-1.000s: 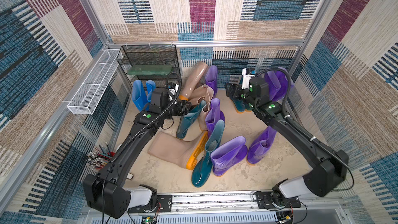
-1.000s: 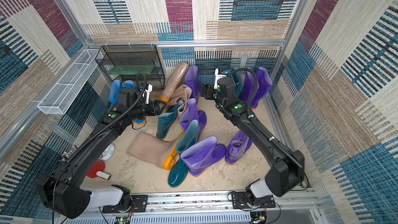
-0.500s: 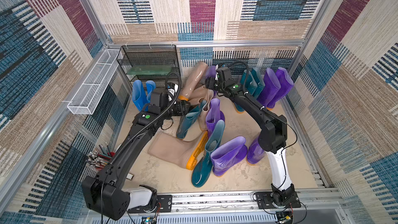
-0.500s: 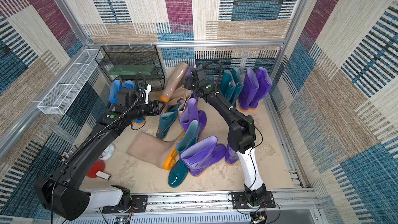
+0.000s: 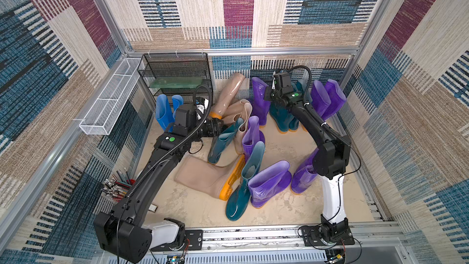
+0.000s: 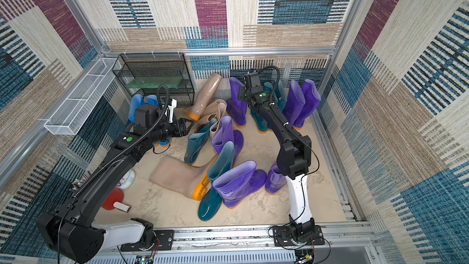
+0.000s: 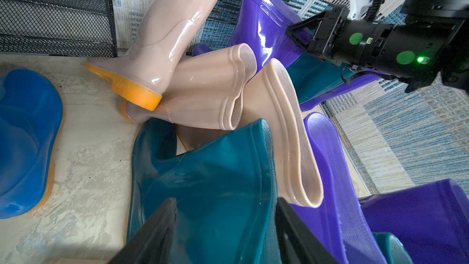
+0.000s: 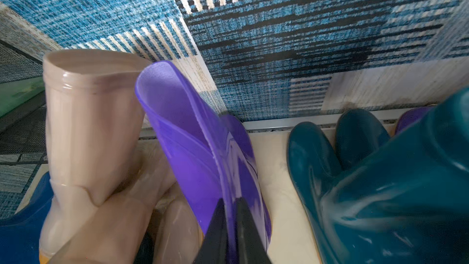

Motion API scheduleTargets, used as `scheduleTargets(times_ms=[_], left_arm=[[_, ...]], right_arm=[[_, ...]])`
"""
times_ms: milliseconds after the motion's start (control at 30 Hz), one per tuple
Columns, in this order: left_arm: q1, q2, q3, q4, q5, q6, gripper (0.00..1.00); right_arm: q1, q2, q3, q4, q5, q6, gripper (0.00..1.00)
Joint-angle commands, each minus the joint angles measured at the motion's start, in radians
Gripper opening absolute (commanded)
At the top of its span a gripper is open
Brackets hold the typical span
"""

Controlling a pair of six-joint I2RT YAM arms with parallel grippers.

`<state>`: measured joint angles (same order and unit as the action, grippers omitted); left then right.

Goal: Match and arrange rain boots in pairs
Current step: Adjust the rain boot at the center of the board.

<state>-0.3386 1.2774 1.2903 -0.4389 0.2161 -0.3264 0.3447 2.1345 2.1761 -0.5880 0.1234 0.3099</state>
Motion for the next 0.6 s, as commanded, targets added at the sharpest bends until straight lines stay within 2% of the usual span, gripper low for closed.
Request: scheduleTargets(times_ms=[0, 167, 300, 467, 567], left_arm=[[0.0, -0.012, -0.018, 0.045, -0.004, 0.056, 0.65], [-0.007, -0.033, -0.024, 0.032, -0.116, 0.105, 0.65], [-0.006, -0.078, -0.013, -0.026, -0.154, 0.096, 0.65], [-0.005, -0.098, 0.015, -0.125, -0.186, 0.079, 0.66], [-0.006, -0.098, 0.028, -0.149, -0.197, 0.051, 0.66]], right_arm=[[-0.014, -0.045, -0.051, 0.025, -0.026, -0.016, 0.09], [0.006, -0.13, -0.231, 0.144, -0.081, 0.02, 0.09], [0.015, -0.143, -0.294, 0.186, -0.101, 0.029, 0.09], [-0.006, -0.14, -0.331, 0.25, -0.227, 0.067, 0.1], [-0.01, -0.102, -0.287, 0.274, -0.31, 0.103, 0.1]])
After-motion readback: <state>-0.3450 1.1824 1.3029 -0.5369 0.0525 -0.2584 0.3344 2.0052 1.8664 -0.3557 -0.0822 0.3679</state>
